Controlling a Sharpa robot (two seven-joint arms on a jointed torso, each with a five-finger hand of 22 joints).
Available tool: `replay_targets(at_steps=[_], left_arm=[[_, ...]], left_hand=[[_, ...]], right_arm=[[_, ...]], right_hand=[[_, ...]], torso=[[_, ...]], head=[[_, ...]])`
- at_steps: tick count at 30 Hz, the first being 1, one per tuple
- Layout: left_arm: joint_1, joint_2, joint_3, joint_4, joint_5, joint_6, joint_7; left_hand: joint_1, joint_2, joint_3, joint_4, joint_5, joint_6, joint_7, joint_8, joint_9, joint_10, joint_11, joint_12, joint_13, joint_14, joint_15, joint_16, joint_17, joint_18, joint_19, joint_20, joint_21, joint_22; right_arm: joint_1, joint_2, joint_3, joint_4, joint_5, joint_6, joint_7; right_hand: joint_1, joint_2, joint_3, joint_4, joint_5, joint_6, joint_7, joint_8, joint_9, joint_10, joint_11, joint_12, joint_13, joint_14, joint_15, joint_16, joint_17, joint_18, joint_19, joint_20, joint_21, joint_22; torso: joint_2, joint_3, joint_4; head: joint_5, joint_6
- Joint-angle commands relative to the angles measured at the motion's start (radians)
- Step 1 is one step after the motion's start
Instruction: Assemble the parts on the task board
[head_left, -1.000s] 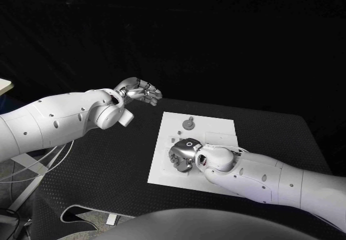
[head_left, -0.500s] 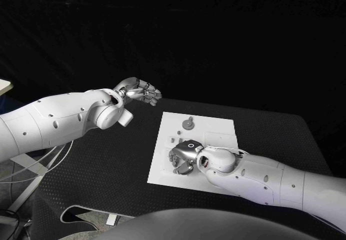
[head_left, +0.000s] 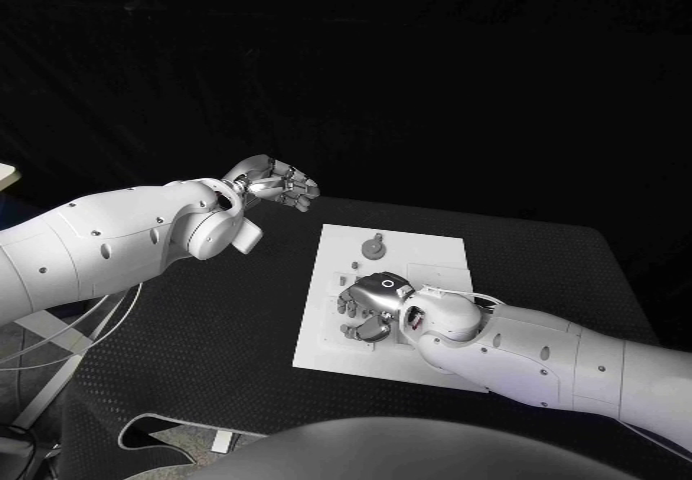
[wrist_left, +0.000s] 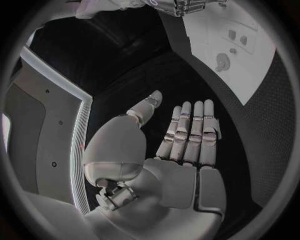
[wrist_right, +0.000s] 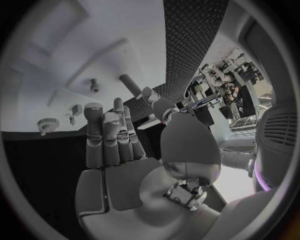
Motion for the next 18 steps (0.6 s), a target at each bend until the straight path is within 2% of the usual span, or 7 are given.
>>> replay_targets(at_steps=[1, 4, 6, 9, 14, 18], left_arm=[[0.001, 0.000, 0.000, 0.001, 0.000, 0.007, 0.006], [0.001, 0.000, 0.000, 0.001, 0.000, 0.007, 0.006], [0.001, 0.000, 0.000, 0.000, 0.000, 0.006, 0.006], [0.001, -0.001, 0.000, -0.002, 0.000, 0.007, 0.006], [0.001, -0.001, 0.000, -0.002, 0.000, 0.007, 0.006], [0.001, -0.001, 0.000, -0.001, 0.000, 0.008, 0.005]], left_hand=[[-0.011, 0.000, 0.000, 0.006, 0.004, -0.007, -0.002, 0.004, -0.001, 0.009, 0.000, -0.004, -0.002, 0.003, 0.001, -0.004, 0.001, 0.011, -0.005, 0.000, 0.005, 0.000], [-0.011, 0.000, 0.000, 0.006, 0.004, -0.007, -0.002, 0.004, -0.001, 0.009, 0.000, -0.004, -0.002, 0.003, 0.001, -0.004, 0.002, 0.011, -0.005, 0.000, 0.005, 0.000], [-0.011, 0.000, 0.000, 0.006, 0.004, -0.007, -0.002, 0.004, -0.001, 0.009, 0.000, -0.004, -0.002, 0.003, 0.001, -0.004, 0.002, 0.011, -0.005, 0.000, 0.005, 0.000], [-0.011, 0.000, 0.000, 0.006, 0.004, -0.007, -0.002, 0.004, -0.001, 0.009, 0.000, -0.004, -0.002, 0.003, 0.001, -0.004, 0.002, 0.011, -0.005, 0.000, 0.005, 0.000], [-0.011, 0.000, 0.000, 0.006, 0.004, -0.007, -0.002, 0.004, -0.001, 0.009, 0.000, -0.004, -0.002, 0.004, 0.001, -0.004, 0.002, 0.011, -0.005, 0.000, 0.005, 0.000], [-0.011, 0.000, 0.001, 0.006, 0.004, -0.007, -0.002, 0.004, -0.001, 0.010, 0.000, -0.004, -0.002, 0.004, 0.001, -0.004, 0.002, 0.011, -0.005, 0.000, 0.005, 0.000]], right_arm=[[0.005, -0.007, 0.005, 0.004, 0.003, -0.032, 0.000], [0.007, -0.013, 0.009, 0.007, 0.002, -0.037, -0.001], [0.008, -0.019, 0.015, 0.013, 0.002, -0.040, 0.000], [0.010, -0.031, 0.028, 0.034, 0.020, -0.039, 0.003], [0.015, -0.029, 0.029, 0.049, 0.030, -0.019, 0.008], [0.015, -0.019, 0.029, 0.041, 0.037, -0.015, 0.009]], right_hand=[[0.015, 0.001, -0.006, 0.001, 0.002, 0.003, 0.005, 0.002, 0.001, 0.000, -0.005, 0.002, 0.002, 0.004, 0.004, 0.001, 0.001, 0.116, 0.001, -0.003, -0.007, 0.008], [0.018, 0.003, -0.006, 0.001, 0.002, 0.004, 0.004, 0.003, 0.001, 0.001, -0.005, 0.003, 0.003, 0.004, 0.003, 0.001, 0.001, 0.116, 0.001, -0.003, -0.008, 0.007], [0.020, 0.003, -0.005, 0.000, 0.002, 0.005, 0.004, 0.003, 0.002, 0.001, -0.005, 0.003, 0.003, 0.004, 0.003, 0.001, 0.001, 0.116, 0.001, -0.003, -0.008, 0.007], [0.021, 0.003, -0.006, 0.001, 0.002, 0.006, 0.004, 0.004, 0.002, 0.001, -0.006, 0.004, 0.004, 0.003, 0.003, 0.001, 0.000, 0.116, 0.001, -0.003, -0.008, 0.007], [0.020, 0.000, -0.008, 0.002, 0.001, 0.006, 0.004, 0.004, 0.002, 0.003, -0.006, 0.005, 0.004, 0.003, 0.002, 0.000, 0.000, 0.116, 0.000, -0.002, -0.009, 0.007], [0.014, 0.003, -0.012, 0.005, 0.001, 0.007, 0.003, 0.005, 0.002, 0.003, -0.006, 0.006, 0.005, 0.001, 0.002, -0.001, 0.000, 0.116, -0.001, 0.000, -0.010, 0.006]], torso=[[0.000, 0.0003, 0.0002], [0.001, -0.0001, 0.0009], [0.000, -0.0006, 0.0020], [0.000, 0.0004, 0.0016], [0.000, -0.0013, 0.0001], [0.001, -0.0015, 0.0025]], head=[[-0.005, 0.000], [-0.007, 0.000], [-0.009, 0.000], [-0.011, 0.000], [-0.012, 0.000], [-0.013, 0.000]])
